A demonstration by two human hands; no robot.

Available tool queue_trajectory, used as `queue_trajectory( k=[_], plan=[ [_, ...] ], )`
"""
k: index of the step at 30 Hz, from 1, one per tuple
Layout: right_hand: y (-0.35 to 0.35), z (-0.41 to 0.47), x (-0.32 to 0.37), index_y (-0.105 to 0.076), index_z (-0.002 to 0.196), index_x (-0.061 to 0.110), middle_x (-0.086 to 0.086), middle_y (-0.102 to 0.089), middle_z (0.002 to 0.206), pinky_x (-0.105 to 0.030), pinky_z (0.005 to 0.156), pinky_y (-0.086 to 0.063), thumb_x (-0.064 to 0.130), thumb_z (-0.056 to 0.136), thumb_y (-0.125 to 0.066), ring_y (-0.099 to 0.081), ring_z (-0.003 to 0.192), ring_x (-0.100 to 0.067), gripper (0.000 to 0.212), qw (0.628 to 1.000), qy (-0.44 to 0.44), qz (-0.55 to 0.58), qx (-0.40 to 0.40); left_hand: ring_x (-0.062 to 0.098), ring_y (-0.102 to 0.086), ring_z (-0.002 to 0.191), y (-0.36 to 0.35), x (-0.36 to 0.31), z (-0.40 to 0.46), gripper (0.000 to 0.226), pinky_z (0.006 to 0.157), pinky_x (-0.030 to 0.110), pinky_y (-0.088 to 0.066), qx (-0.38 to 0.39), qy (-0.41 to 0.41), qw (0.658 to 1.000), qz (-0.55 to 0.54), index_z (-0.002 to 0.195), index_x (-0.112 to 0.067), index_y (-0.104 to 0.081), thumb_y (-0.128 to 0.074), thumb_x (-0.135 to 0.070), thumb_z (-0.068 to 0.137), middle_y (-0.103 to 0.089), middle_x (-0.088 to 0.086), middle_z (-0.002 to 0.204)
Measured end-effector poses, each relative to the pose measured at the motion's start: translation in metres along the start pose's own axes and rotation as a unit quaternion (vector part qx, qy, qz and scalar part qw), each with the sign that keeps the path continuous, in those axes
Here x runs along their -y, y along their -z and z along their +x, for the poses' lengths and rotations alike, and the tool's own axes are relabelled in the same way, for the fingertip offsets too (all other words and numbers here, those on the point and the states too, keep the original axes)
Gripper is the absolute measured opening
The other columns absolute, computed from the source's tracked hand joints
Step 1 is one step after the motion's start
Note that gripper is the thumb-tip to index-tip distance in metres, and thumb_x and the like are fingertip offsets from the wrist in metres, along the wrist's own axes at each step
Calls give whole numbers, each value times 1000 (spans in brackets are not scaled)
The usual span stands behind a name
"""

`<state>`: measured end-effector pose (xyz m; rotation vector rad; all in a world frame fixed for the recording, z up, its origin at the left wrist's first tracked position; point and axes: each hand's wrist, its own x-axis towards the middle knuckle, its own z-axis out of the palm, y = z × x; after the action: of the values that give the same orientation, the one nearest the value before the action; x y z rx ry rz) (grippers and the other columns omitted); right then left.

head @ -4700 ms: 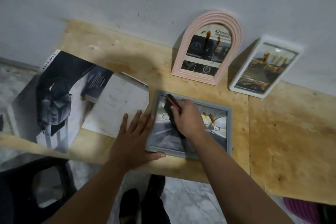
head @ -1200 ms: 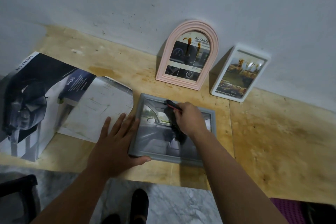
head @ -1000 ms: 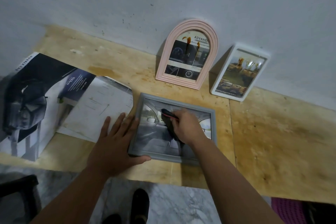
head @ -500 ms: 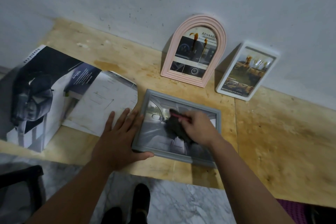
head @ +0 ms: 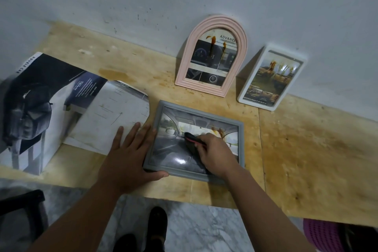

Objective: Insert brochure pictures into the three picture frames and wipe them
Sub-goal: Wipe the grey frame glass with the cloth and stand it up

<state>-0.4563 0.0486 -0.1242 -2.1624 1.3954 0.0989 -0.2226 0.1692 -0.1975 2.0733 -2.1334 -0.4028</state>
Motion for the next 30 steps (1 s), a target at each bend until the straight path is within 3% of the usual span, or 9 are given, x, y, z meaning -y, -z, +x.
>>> queue_trajectory(
  k=[5,7,9,11,12,16,23,26,30],
  plan=[
    [16,-8,2,-71,91,21,-2,-68,75,-33,63,-48,22,99,-59,-62,66,-16,15,989,-26,37,144,26,-5,160,-2,1,-1,127,125,63,-12,1,-4,1000,-3,164,-16,-14,-35,-101,72,-9,5,172],
    [28,3,-1,-73,89,27,3,-68,70,-29,61,-50,20,98,-61,-61,60,-7,17,988,-39,90,117,26,-6,160,-1,1,0,126,125,63,-13,-3,-3,1000,-5,164,-16,-16,-36,-100,72,-10,5,172],
    [37,17,-6,-74,94,31,1,-74,74,-36,65,-59,21,99,-59,-70,65,-11,18,982,-75,174,8,26,-7,160,-1,1,0,126,125,63,-13,-5,-4,1000,-4,164,-16,-16,-36,-100,72,-11,5,172],
    [35,27,-12,-75,110,27,-1,-76,86,-41,72,-60,24,100,-57,-72,77,-21,21,982,-88,146,-87,26,-9,160,-2,1,0,126,124,64,-14,-11,-4,1000,-2,164,-17,-16,-36,-100,72,-13,5,172],
    [31,28,-12,-74,114,24,-1,-74,89,-38,73,-58,23,100,-55,-70,80,-23,23,986,-88,107,-91,26,-10,159,-2,1,0,126,124,64,-15,-13,-3,1000,-1,164,-16,-17,-36,-100,72,-14,5,172],
    [6,15,-11,-74,102,19,-4,-72,88,-40,69,-56,19,99,-52,-67,78,-26,22,995,-63,50,-63,26,-11,159,-1,0,1,126,124,64,-14,-7,-2,1000,2,164,-16,-18,-36,-100,72,-17,6,171],
    [-9,-19,-10,-69,105,20,2,-66,90,-33,63,-44,20,101,-52,-60,76,-18,17,997,-51,39,-51,26,-10,159,1,0,0,126,125,63,-14,-1,1,1000,6,163,-17,-20,-36,-101,71,-16,5,171],
    [-16,-31,-11,-67,99,23,2,-68,84,-35,60,-49,22,101,-52,-63,70,-16,15,996,-52,59,-38,26,-11,159,1,0,0,126,124,63,-15,0,-1,1000,5,163,-16,-20,-35,-101,71,-17,6,171],
    [-4,-33,-15,-66,84,23,3,-69,69,-39,58,-55,23,100,-56,-65,56,-12,19,986,-80,116,90,26,-10,159,2,-1,0,127,125,63,-14,0,3,1000,10,163,-16,-20,-32,-102,71,-18,6,171]
  ],
)
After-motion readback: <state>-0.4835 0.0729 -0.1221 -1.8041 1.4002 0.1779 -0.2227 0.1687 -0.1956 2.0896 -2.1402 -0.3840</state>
